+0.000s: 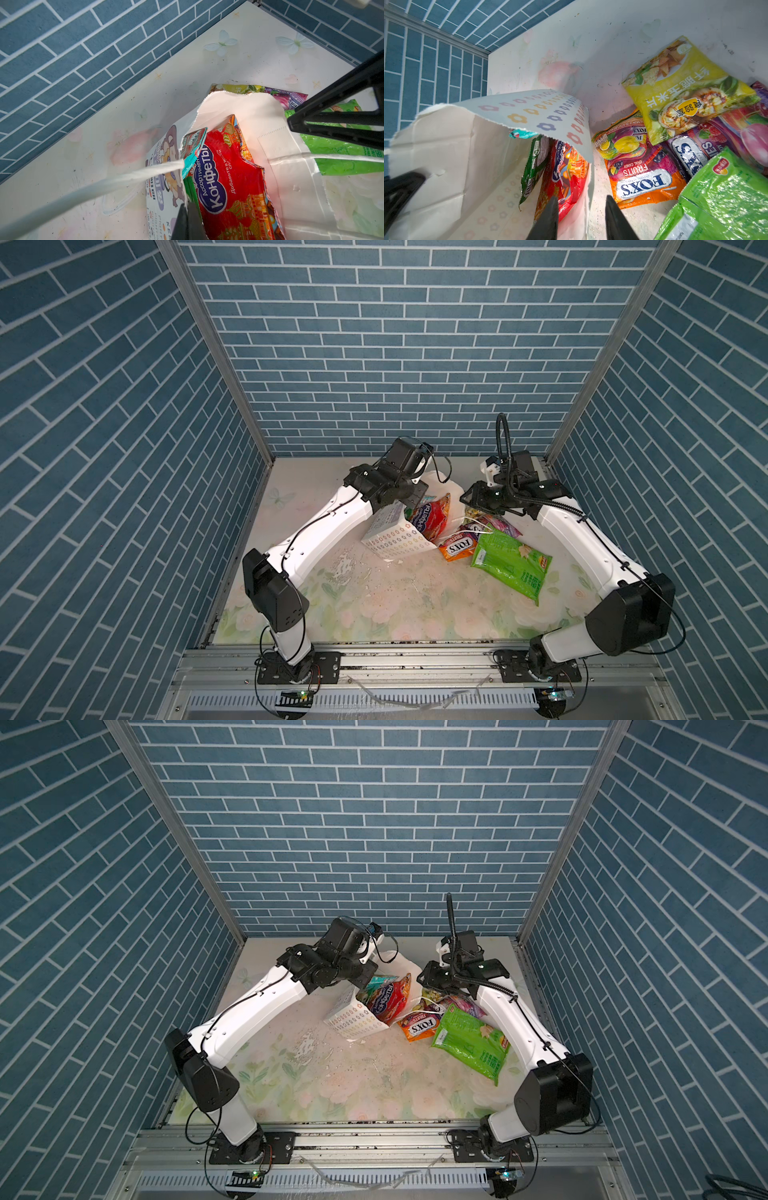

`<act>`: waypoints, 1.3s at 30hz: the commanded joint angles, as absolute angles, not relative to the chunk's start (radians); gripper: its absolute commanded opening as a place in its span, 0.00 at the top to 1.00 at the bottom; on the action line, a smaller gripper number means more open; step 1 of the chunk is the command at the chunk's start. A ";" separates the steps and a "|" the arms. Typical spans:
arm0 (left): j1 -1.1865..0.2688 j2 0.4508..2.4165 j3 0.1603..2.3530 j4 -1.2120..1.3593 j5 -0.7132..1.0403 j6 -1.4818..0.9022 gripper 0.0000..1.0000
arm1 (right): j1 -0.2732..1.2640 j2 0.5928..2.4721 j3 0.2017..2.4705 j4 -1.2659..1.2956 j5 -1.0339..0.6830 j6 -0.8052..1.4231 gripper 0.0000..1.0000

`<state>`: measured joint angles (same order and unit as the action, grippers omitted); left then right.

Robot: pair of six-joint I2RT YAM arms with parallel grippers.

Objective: Take the snacks out of the paper bag
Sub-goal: 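Move the right gripper back over the bag opening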

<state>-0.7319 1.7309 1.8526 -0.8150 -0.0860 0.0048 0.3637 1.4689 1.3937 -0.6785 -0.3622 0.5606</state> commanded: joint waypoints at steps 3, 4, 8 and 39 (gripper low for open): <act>-0.733 1.732 1.863 -0.816 -0.098 0.014 1.00 | 0.365 1.424 1.384 -0.755 -0.319 0.533 0.62; -0.732 1.730 1.861 -0.815 -0.097 0.015 1.00 | 0.366 1.433 1.383 -0.768 -0.313 0.531 0.62; -0.732 1.730 1.861 -0.816 -0.103 0.015 1.00 | 0.365 1.457 1.358 -0.732 -0.358 0.549 0.62; -0.733 1.829 1.993 -0.881 -0.271 0.107 1.00 | 0.487 1.593 1.274 -0.410 -0.351 0.811 1.00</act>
